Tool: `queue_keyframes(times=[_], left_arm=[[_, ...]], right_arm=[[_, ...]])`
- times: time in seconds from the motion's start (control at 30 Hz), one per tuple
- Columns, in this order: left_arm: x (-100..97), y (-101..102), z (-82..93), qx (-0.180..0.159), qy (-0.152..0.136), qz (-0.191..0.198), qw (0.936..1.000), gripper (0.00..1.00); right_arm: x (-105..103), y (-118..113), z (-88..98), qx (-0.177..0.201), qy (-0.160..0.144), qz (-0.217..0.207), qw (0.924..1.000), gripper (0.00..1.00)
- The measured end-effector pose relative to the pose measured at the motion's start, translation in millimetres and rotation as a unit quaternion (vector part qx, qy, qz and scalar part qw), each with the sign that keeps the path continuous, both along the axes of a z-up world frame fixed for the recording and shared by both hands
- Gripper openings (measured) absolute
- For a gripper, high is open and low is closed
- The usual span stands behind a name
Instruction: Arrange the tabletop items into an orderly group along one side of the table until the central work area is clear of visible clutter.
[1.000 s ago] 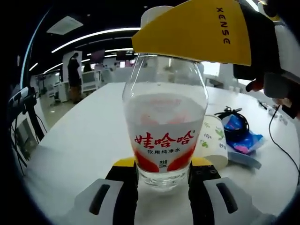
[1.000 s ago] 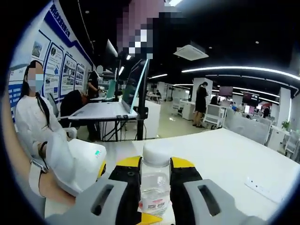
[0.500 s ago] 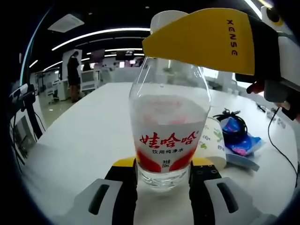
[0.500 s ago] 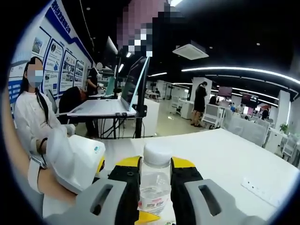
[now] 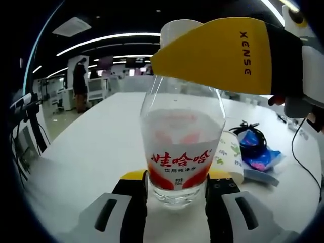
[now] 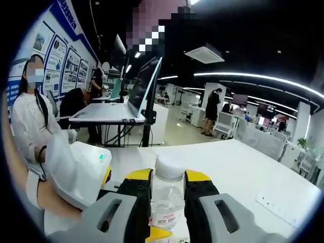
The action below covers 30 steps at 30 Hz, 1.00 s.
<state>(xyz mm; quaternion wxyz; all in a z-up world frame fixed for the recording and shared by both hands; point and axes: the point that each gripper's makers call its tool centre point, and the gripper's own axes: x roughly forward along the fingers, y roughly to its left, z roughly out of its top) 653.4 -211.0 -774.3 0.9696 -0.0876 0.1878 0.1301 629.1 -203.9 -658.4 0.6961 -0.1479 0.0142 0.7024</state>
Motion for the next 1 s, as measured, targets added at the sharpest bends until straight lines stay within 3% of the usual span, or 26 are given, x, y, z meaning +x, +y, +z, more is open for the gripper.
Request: queue_keyframes(times=[0.13, 0.2, 0.5, 0.6, 0.67, 0.7, 0.83, 1.0], left_arm=[[0.8, 0.6, 1.2, 0.001, -0.003, -0.001, 1.0, 0.42], [1.0, 1.1, 1.1, 0.002, -0.003, -0.002, 1.0, 0.43], [0.5, 1.6, 3.5, 0.005, -0.009, -0.007, 0.9999, 0.48], [0.1, 1.0, 4.1, 0.008, -0.009, -0.01, 0.9999, 0.49], [-0.1, 0.7, 4.3, 0.007, -0.009, -0.011, 0.9999, 0.48], [-0.3, 1.0, 4.7, 0.007, -0.011, -0.011, 0.9999, 0.49], [-2.9, 1.8, 6.3, 0.007, -0.011, -0.01, 0.9999, 0.49], [-3.5, 1.8, 6.2, 0.008, -0.013, -0.012, 0.9998, 0.5]], right_arm=[[1.6, -0.4, -0.1, 0.0, -0.002, 0.0, 1.0, 0.21], [6.7, -0.6, 1.9, 0.001, -0.023, -0.005, 0.9997, 0.21], [6.5, -2.1, 0.1, 0.001, -0.012, 0.003, 0.9999, 0.22], [4.1, -1.3, -6.8, -0.01, 0.009, 0.009, 0.9999, 0.31], [6.7, -2.7, -12.3, -0.026, -0.007, 0.003, 0.9996, 0.28], [1.3, -1.5, -8.3, -0.01, -0.011, 0.016, 0.9998, 0.27], [0.9, -1.0, -7.1, -0.007, 0.011, 0.008, 0.9999, 0.32], [4.5, -0.4, -8.4, -0.015, 0.006, 0.005, 0.9999, 0.33]])
